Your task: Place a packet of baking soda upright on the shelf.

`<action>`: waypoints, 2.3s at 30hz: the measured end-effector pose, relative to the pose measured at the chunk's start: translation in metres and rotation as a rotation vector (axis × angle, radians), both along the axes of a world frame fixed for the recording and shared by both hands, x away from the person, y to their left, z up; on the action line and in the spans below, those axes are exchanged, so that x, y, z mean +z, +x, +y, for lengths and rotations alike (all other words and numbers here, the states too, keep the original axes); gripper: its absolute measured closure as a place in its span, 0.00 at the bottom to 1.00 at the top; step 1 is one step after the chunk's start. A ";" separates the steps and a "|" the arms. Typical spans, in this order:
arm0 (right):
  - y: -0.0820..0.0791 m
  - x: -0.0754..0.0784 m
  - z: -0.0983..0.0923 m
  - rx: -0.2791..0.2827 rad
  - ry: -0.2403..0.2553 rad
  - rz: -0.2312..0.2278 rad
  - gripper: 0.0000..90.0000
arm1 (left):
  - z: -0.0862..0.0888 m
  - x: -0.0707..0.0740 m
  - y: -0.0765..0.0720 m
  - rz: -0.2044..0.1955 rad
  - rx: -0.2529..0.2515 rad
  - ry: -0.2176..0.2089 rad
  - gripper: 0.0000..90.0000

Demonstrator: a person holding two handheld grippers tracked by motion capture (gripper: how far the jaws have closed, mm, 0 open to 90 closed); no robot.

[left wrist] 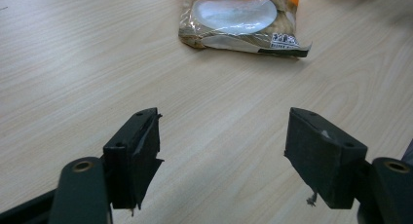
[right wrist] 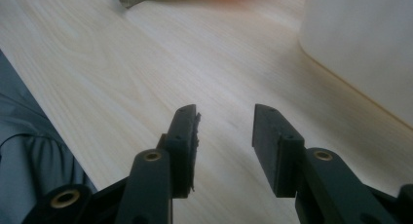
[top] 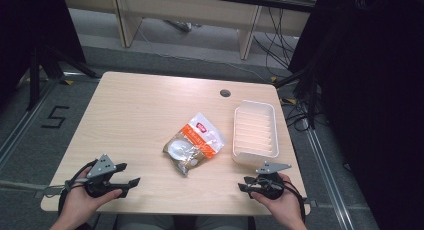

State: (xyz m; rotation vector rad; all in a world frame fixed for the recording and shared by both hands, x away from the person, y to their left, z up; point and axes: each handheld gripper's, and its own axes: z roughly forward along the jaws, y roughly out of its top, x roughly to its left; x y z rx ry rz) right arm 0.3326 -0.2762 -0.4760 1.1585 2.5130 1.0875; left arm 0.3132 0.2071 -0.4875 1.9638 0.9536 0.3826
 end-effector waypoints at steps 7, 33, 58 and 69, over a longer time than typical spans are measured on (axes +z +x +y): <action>0.010 0.012 0.007 0.020 -0.015 0.002 0.65 | -0.001 0.000 -0.001 0.007 0.008 -0.012 0.31; 0.158 0.064 0.068 0.071 -0.127 0.153 0.56 | -0.001 -0.001 -0.001 0.000 -0.007 -0.019 0.30; 0.195 0.034 0.094 0.094 -0.219 0.349 0.64 | -0.001 0.000 -0.002 0.003 -0.011 -0.014 0.31; 0.187 0.041 0.095 0.145 -0.160 0.368 0.80 | -0.002 0.000 -0.001 0.002 -0.012 -0.018 0.31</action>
